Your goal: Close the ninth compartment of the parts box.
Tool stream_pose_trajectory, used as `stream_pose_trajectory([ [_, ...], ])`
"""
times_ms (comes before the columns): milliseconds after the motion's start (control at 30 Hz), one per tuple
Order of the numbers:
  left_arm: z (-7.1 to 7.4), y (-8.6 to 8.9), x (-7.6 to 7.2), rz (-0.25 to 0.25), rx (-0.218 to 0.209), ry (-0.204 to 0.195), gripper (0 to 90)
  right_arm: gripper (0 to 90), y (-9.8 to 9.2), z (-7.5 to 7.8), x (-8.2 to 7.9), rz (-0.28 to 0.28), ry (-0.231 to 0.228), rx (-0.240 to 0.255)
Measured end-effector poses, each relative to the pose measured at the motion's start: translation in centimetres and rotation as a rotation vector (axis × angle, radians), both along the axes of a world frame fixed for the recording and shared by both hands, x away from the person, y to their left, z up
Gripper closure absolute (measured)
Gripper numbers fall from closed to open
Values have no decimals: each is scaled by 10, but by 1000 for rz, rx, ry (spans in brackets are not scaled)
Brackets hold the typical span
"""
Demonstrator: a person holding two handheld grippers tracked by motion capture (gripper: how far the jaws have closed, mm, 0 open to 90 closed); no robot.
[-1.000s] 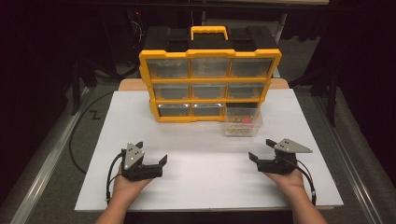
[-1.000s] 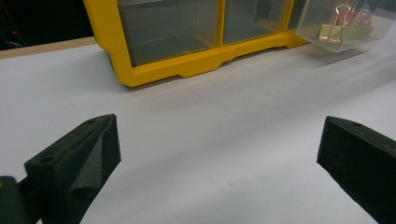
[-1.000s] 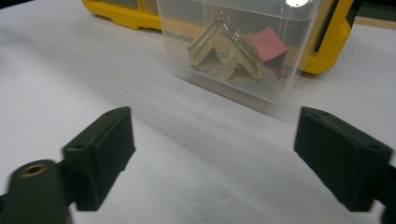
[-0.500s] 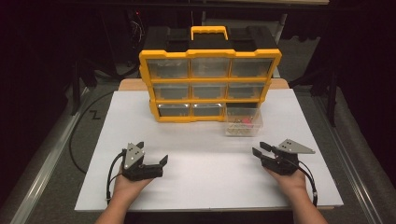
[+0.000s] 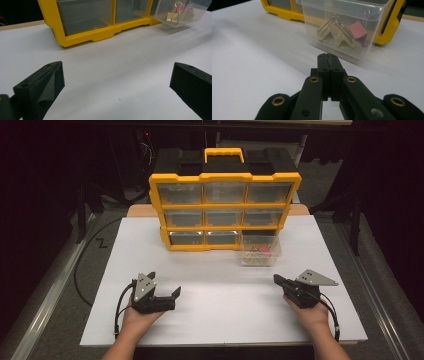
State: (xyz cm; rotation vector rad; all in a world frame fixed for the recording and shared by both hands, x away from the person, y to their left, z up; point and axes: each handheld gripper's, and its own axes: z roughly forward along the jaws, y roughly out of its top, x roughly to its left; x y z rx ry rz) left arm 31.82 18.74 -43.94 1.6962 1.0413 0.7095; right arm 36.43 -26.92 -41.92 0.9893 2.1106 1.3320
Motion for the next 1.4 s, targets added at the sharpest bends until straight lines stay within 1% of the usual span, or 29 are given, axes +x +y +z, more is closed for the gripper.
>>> stream_pose_trajectory([
  [67,0,0,0,0,0,-2,3,900,0,1,0,4,2,8],
  [300,0,0,0,-2,2,-7,3,900,5,1,1,12,-3,3],
  [433,0,0,0,-8,3,-10,3,900,10,-2,5,24,1,-12],
  [500,-1,0,1,-8,3,-9,4,900,12,-4,9,21,8,-22],
  [567,-1,1,1,-8,5,-6,4,900,13,-4,13,18,17,-21],
  [633,0,1,1,-8,5,-6,4,900,15,-3,16,14,27,-25],
  [767,0,1,0,-12,0,-20,4,900,20,0,20,16,30,-51],
  [867,0,1,0,-11,0,-19,4,900,23,1,23,11,27,-68],
  [933,0,1,0,-8,-3,-19,4,900,25,3,26,6,26,-57],
  [1033,1,1,-1,-12,-1,-20,4,900,29,4,31,0,16,-61],
  [1233,1,2,-1,-13,-1,-19,4,900,34,3,41,-18,22,-44],
  [1400,1,2,-1,-15,3,-25,4,900,40,3,46,-19,14,-45],
])
